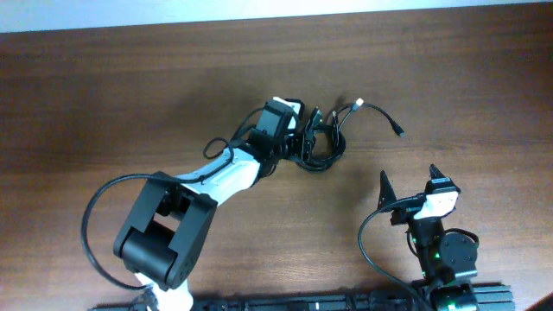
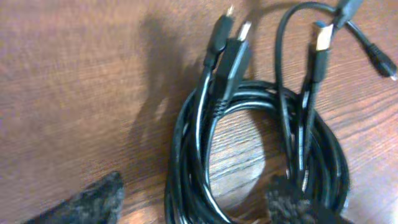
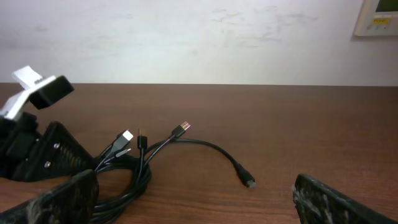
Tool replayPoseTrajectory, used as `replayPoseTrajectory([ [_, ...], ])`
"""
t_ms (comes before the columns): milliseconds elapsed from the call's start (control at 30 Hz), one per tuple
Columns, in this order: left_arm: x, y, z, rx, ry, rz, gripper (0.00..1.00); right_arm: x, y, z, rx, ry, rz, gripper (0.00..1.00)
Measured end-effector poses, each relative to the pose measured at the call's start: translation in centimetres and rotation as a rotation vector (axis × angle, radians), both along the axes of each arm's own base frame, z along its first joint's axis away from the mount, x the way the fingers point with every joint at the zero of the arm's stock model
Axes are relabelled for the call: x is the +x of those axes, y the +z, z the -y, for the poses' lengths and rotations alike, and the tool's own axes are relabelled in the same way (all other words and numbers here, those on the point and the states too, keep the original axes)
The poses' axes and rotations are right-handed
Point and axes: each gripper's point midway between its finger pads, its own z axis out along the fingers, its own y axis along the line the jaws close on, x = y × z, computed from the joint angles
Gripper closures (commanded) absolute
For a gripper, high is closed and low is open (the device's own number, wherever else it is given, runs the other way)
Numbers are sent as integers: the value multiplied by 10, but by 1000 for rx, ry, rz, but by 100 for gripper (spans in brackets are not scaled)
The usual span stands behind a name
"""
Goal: Untangle cables
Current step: 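Grasp a cable strand in the bundle with the left gripper, then move the right gripper to the bundle and grasp another strand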
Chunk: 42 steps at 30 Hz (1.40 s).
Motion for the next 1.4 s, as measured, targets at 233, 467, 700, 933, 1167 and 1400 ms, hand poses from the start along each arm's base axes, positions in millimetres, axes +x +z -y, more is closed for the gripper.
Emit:
replayPoseTrajectory([
  [233, -9, -20, 0, -5, 34, -89, 69, 0, 0, 0, 0, 0, 0, 1],
  [467, -14, -20, 4, -25, 27, -112, 98, 0, 0, 0, 1, 0, 0, 2],
  [700, -14, -19, 6, -34, 26, -117, 100, 0, 0, 0, 1, 0, 0, 2],
  [933, -16, -16, 1, -115, -14, -186, 100, 0, 0, 0, 0, 0, 0, 1],
  [1167, -4, -2, -25, -271, -30, -258, 100, 0, 0, 0, 1, 0, 0, 2],
  [1400, -18, 18, -16, -429, -137, -332, 100, 0, 0, 0, 0, 0, 1, 2],
])
